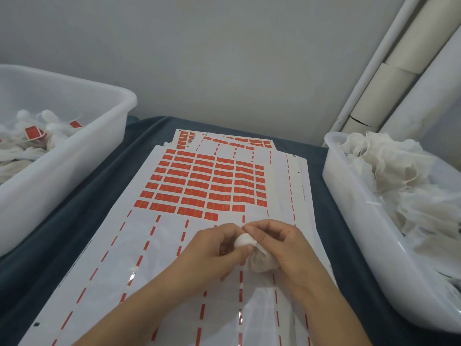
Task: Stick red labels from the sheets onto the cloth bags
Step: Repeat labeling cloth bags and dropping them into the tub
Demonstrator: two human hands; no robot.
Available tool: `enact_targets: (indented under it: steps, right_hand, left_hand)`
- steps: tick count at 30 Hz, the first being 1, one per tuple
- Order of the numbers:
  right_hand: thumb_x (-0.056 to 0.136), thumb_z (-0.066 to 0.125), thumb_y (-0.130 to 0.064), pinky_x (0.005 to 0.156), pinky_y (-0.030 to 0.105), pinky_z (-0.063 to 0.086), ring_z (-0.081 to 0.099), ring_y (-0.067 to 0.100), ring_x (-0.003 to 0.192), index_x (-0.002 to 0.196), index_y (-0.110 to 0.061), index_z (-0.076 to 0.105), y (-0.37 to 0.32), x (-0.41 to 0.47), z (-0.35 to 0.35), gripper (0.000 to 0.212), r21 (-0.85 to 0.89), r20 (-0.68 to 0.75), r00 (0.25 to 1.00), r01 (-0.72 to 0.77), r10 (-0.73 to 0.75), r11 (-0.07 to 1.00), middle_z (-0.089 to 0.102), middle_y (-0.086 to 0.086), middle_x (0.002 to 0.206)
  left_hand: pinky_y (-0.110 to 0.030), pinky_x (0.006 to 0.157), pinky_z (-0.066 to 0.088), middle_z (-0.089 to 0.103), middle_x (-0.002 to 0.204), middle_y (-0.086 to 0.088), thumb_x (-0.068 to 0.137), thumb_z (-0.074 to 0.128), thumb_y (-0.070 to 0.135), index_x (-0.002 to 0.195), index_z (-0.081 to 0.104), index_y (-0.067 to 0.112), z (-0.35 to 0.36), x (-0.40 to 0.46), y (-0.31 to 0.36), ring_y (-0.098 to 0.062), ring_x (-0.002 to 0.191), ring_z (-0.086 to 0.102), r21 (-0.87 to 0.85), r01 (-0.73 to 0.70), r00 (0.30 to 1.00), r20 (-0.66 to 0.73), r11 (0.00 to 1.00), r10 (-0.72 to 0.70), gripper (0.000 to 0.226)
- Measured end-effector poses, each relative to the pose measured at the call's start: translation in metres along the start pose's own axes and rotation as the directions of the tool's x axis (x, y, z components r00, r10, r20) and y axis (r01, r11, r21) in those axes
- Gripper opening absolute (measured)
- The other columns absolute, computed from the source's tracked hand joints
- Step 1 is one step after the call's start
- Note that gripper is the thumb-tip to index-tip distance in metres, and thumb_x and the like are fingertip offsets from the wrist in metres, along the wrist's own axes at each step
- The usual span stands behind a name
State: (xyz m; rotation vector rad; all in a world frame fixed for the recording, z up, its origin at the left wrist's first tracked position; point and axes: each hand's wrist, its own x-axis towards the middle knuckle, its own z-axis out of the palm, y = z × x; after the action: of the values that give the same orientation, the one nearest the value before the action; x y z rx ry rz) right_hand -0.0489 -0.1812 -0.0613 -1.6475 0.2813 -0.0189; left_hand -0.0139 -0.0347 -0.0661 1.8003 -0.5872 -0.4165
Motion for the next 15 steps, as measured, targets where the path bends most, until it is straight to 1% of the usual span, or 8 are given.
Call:
enact_targets:
  steps: [2,4,6,9,11,12,14,15]
  right_hand:
    - [0.073,0.066,-0.035,0.069,0.016,0.054,0.064,0.001,0.085,0.076,-0.032,0.072,-0.002,-0.001,-0.001,0.008,-0.078,0.011,1.0,0.021,-0.02,0.997,0.07,-0.017,0.083]
    - [0.071,0.06,-0.043,0.064,0.009,0.051,0.062,-0.004,0.084,0.078,-0.035,0.07,-0.004,-0.003,-0.002,0.015,-0.14,0.033,0.999,0.042,-0.037,0.989,0.069,-0.022,0.082]
    - [0.068,0.058,-0.046,0.063,0.007,0.049,0.062,-0.005,0.085,0.075,-0.037,0.072,-0.006,-0.004,-0.003,0.018,-0.135,0.075,0.996,0.063,-0.053,0.989,0.069,-0.021,0.083]
    - [0.065,0.066,-0.046,0.071,0.013,0.053,0.064,0.001,0.093,0.086,-0.036,0.074,-0.01,-0.006,-0.007,0.025,-0.091,0.168,0.984,0.08,-0.064,0.993,0.071,-0.016,0.094]
    - [0.061,0.071,-0.045,0.079,0.02,0.055,0.064,0.005,0.095,0.093,-0.032,0.073,-0.01,-0.005,-0.009,0.035,-0.134,0.188,0.98,0.086,-0.06,0.987,0.071,-0.014,0.097]
    - [0.061,0.072,-0.042,0.08,0.022,0.055,0.065,0.007,0.094,0.094,-0.031,0.073,-0.009,-0.005,-0.009,0.035,-0.159,0.186,0.981,0.085,-0.055,0.984,0.071,-0.013,0.096]
    - [0.066,0.071,-0.035,0.077,0.02,0.055,0.067,0.01,0.091,0.093,-0.027,0.073,-0.008,-0.004,-0.007,0.028,-0.167,0.182,0.982,0.082,-0.051,0.983,0.072,-0.011,0.093]
    - [0.067,0.069,-0.033,0.073,0.018,0.055,0.067,0.009,0.089,0.092,-0.026,0.073,-0.007,-0.003,-0.006,0.026,-0.161,0.174,0.983,0.079,-0.051,0.984,0.072,-0.011,0.091]
  left_hand:
    - [-0.005,0.052,0.042,0.06,0.073,0.019,0.085,0.061,0.027,0.083,0.054,0.036,0.0,0.0,0.0,0.009,0.061,0.058,0.02,-0.011,1.0,-0.015,1.0,0.012,0.011]
    - [-0.006,0.052,0.043,0.06,0.073,0.018,0.084,0.061,0.027,0.082,0.055,0.036,-0.001,0.001,0.0,0.009,0.062,0.058,0.027,-0.02,0.999,-0.037,0.999,0.021,0.011]
    - [-0.007,0.053,0.045,0.061,0.073,0.015,0.083,0.062,0.029,0.082,0.056,0.035,-0.003,0.001,0.0,0.006,0.061,0.058,0.019,-0.021,0.998,-0.063,1.0,0.023,0.008]
    - [-0.009,0.052,0.046,0.064,0.075,0.01,0.081,0.065,0.029,0.085,0.057,0.033,-0.005,0.0,-0.001,0.003,0.059,0.059,-0.001,-0.014,0.997,-0.082,1.0,0.014,0.01]
    - [-0.012,0.055,0.049,0.067,0.074,0.009,0.08,0.068,0.026,0.09,0.053,0.033,-0.008,0.001,-0.001,-0.003,0.062,0.063,-0.032,0.002,0.997,-0.072,0.999,-0.005,0.019]
    - [-0.014,0.057,0.051,0.068,0.072,0.006,0.08,0.068,0.023,0.092,0.049,0.033,-0.011,0.002,-0.001,-0.007,0.062,0.064,-0.051,0.004,0.998,-0.07,0.999,-0.008,0.024]
    - [-0.017,0.061,0.053,0.068,0.07,0.005,0.083,0.066,0.019,0.095,0.045,0.031,-0.016,0.004,-0.001,-0.011,0.06,0.063,-0.101,-0.01,0.997,-0.077,0.995,0.002,0.027]
    - [-0.017,0.062,0.054,0.068,0.069,0.005,0.084,0.064,0.021,0.095,0.044,0.03,-0.018,0.004,0.0,-0.011,0.059,0.062,-0.124,-0.028,0.997,-0.075,0.992,0.019,0.025]
